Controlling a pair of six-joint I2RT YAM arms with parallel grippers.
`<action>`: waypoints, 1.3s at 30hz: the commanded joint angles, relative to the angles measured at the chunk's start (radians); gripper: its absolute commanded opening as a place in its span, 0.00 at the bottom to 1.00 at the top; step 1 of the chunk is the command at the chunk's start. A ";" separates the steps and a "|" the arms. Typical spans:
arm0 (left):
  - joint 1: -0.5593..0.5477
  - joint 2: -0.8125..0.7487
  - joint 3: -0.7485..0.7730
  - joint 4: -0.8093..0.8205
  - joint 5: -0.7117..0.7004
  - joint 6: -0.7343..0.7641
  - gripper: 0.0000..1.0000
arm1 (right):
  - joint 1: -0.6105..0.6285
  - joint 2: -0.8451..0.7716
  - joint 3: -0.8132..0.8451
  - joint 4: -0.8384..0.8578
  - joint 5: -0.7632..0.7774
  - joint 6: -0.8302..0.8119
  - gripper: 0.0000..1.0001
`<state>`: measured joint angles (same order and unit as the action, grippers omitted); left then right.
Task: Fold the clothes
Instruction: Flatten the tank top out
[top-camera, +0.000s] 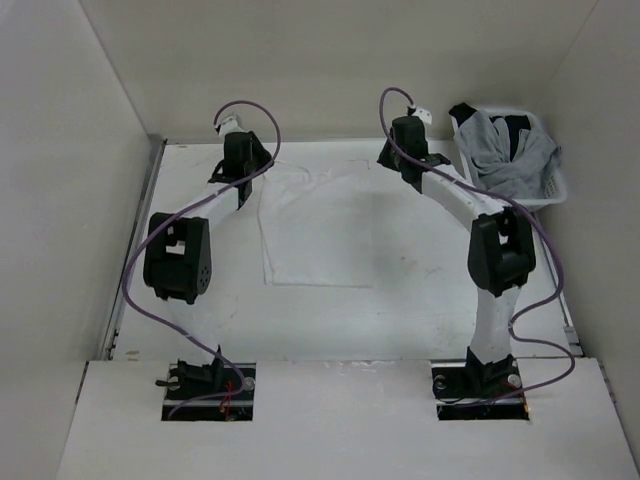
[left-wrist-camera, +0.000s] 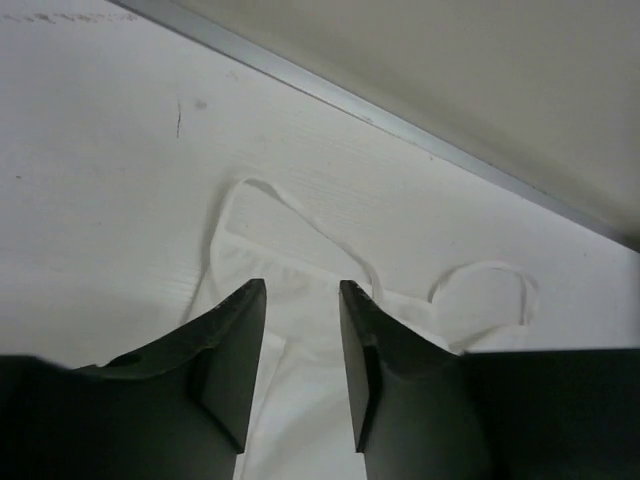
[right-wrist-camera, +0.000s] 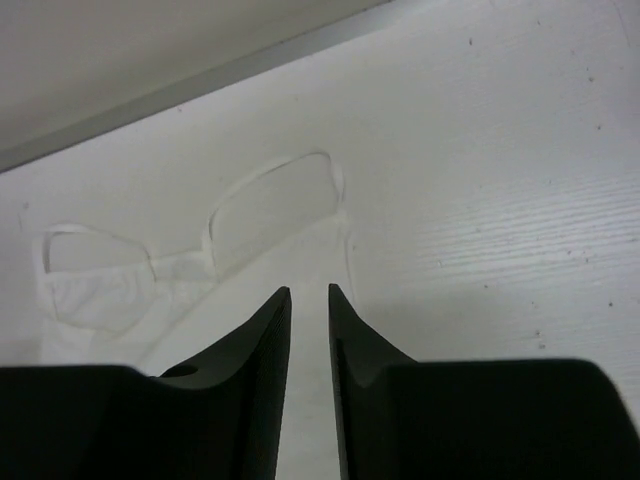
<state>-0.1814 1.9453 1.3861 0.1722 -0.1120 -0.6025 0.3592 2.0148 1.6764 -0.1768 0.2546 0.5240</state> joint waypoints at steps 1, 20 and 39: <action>-0.028 -0.193 -0.091 0.072 -0.018 -0.005 0.37 | 0.002 -0.123 0.019 0.066 -0.038 0.054 0.33; -0.218 -0.813 -0.940 -0.136 -0.172 -0.163 0.21 | 0.211 -0.735 -1.018 0.376 -0.152 0.110 0.07; -0.194 -0.666 -0.929 -0.115 -0.058 -0.135 0.20 | 0.172 -0.682 -1.135 0.389 -0.160 0.197 0.41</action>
<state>-0.3859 1.2800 0.4538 0.0467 -0.2005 -0.7467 0.5434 1.3304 0.5514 0.1459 0.1005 0.6979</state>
